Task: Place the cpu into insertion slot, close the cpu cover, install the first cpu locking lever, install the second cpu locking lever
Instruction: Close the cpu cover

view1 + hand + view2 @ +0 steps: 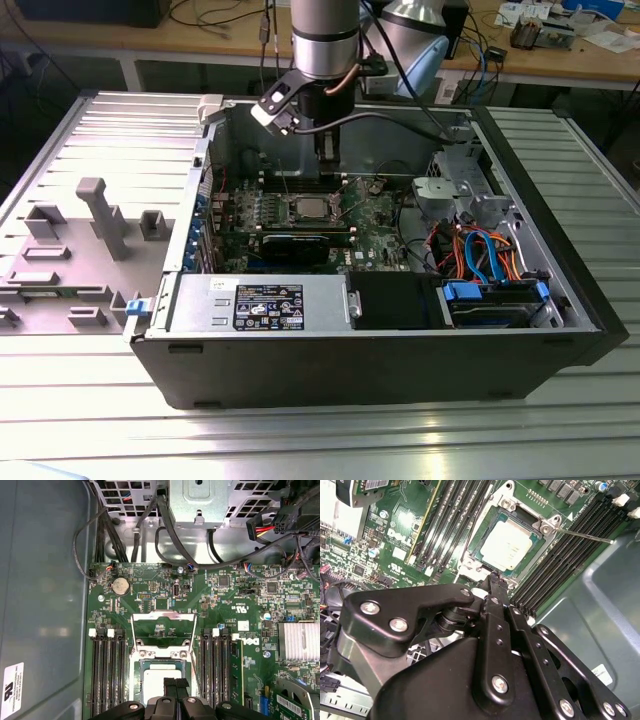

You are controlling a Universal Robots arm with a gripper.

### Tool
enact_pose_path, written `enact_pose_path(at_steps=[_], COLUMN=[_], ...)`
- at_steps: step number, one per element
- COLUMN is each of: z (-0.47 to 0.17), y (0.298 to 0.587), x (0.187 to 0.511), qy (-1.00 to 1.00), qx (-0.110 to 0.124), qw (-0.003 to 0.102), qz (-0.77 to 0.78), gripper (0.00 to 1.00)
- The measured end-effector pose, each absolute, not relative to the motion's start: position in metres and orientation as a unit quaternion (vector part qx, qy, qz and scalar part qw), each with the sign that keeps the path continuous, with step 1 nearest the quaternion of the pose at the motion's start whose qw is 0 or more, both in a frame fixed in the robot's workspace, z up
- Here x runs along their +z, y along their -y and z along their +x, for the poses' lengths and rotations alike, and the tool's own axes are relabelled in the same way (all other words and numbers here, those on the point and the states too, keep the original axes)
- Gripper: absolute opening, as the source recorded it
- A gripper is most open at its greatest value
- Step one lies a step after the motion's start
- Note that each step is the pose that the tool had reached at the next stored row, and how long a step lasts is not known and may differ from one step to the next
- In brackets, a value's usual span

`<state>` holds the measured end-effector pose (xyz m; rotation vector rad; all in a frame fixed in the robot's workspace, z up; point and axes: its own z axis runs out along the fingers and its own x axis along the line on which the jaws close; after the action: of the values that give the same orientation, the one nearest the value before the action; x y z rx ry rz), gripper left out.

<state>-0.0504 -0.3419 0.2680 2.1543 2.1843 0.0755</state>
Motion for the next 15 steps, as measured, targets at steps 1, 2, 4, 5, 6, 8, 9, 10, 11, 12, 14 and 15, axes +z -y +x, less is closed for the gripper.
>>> enact_pose_path(at_steps=[1, 2, 4, 5, 6, 8, 9, 10, 11, 12, 14, 15], z=[-0.0502, -0.0497, -0.0493, -0.0491, -0.0488, -0.0484, -0.0482, -0.048, -0.0478, -0.0477, -0.0471, -0.047], y=[0.3419, 0.342, 0.342, 0.342, 0.3421, 0.3424, 0.3424, 0.3425, 0.3425, 0.3426, 0.3426, 0.3427], x=[0.2681, 0.2681, 0.2681, 0.2681, 0.268, 0.2681, 0.2681, 0.2681, 0.2681, 0.2681, 0.2681, 0.2681], qy=[-0.711, -0.711, -0.711, -0.711, -0.711, -0.711, -0.711, -0.711, -0.711, -0.711, -0.711, -0.711], qx=[0.025, 0.025, 0.025, 0.025, 0.025, 0.025, 0.025, 0.025, 0.025, 0.025, 0.025, 0.024], qw=[0.036, 0.036, 0.036, 0.036, 0.036, 0.036, 0.036, 0.036, 0.036, 0.036, 0.036, 0.036], qz=[0.702, 0.702, 0.702, 0.702, 0.702, 0.702, 0.702, 0.701, 0.702, 0.702, 0.702, 0.702], gripper=[0.11, 0.11, 0.11, 0.11, 0.11, 0.11, 0.11, 0.11, 0.11, 0.11, 0.11, 0.11])
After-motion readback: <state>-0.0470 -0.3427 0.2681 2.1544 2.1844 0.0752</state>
